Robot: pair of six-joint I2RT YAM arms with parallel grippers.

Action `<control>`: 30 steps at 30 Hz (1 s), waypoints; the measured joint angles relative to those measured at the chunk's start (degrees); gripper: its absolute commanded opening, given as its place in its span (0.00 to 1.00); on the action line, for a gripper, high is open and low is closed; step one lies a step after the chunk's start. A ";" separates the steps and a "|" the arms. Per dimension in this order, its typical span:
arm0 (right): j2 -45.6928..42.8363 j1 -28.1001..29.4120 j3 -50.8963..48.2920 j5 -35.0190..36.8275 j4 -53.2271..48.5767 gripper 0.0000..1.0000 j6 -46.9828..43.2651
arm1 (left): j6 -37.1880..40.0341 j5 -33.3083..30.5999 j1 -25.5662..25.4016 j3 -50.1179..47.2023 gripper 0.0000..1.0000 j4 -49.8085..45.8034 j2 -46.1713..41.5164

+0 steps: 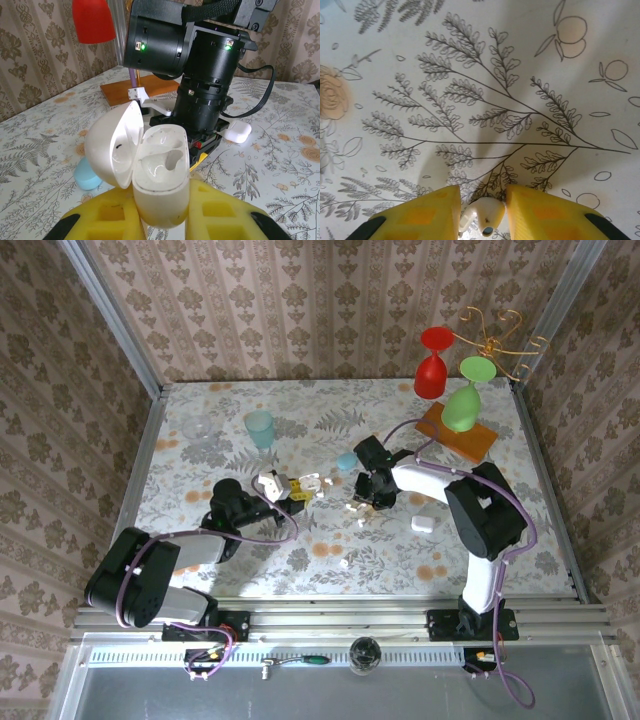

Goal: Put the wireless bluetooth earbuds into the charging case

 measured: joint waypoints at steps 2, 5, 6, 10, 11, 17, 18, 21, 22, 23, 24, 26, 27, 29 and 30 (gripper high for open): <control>0.00 -0.07 0.00 -0.09 -0.04 0.27 0.07 | 0.00 0.02 0.00 0.00 0.00 0.00 0.00; 0.02 -0.07 0.00 -0.09 -0.26 0.24 0.20 | 0.00 0.17 0.00 0.00 0.00 0.00 0.00; 0.02 -0.13 0.00 -0.09 -0.33 0.23 0.20 | 0.02 0.20 0.00 0.00 0.00 0.00 0.00; 0.02 -0.26 0.00 -0.09 -0.37 0.21 0.20 | 0.02 0.20 0.00 0.00 0.00 0.00 0.00; -0.02 -0.26 0.00 -0.09 -0.35 0.21 0.22 | 0.00 0.20 0.00 0.00 0.00 0.00 0.00; -2.49 -0.33 -3.96 0.39 4.02 0.20 -0.15 | 0.02 0.20 0.00 0.00 0.00 0.17 0.44; -3.10 -0.42 -4.90 0.48 5.07 0.20 -0.59 | 0.02 0.20 0.00 0.00 0.00 0.20 0.66; -5.27 -0.59 -7.74 0.83 8.50 0.20 -2.91 | 0.02 0.24 0.00 0.00 0.00 0.24 1.18; -6.40 -0.70 -8.94 1.03 10.12 0.19 -3.87 | 0.00 0.31 0.00 0.00 0.00 0.22 1.31; -7.48 -0.74 -9.97 1.29 11.63 0.19 -4.74 | 0.00 0.42 0.00 0.00 0.00 0.26 1.44; -9.05 -0.76 -11.41 1.66 13.64 0.19 -5.99 | 0.00 0.46 0.00 0.02 0.00 0.28 1.64; -12.22 -0.81 -13.99 1.97 17.59 0.19 -8.31 | -0.02 0.72 -0.02 0.07 0.00 0.28 1.92; -14.03 -0.81 -15.28 2.05 19.65 0.19 -9.55 | -0.11 0.85 -0.02 0.13 0.00 0.24 2.10; -17.64 -0.81 -17.46 2.10 23.50 0.19 -12.11 | -0.46 1.09 -0.15 0.44 0.00 0.22 2.40; -19.56 -0.81 -18.60 2.08 25.81 0.20 -13.62 | -0.66 1.29 -0.20 0.70 0.00 0.20 2.60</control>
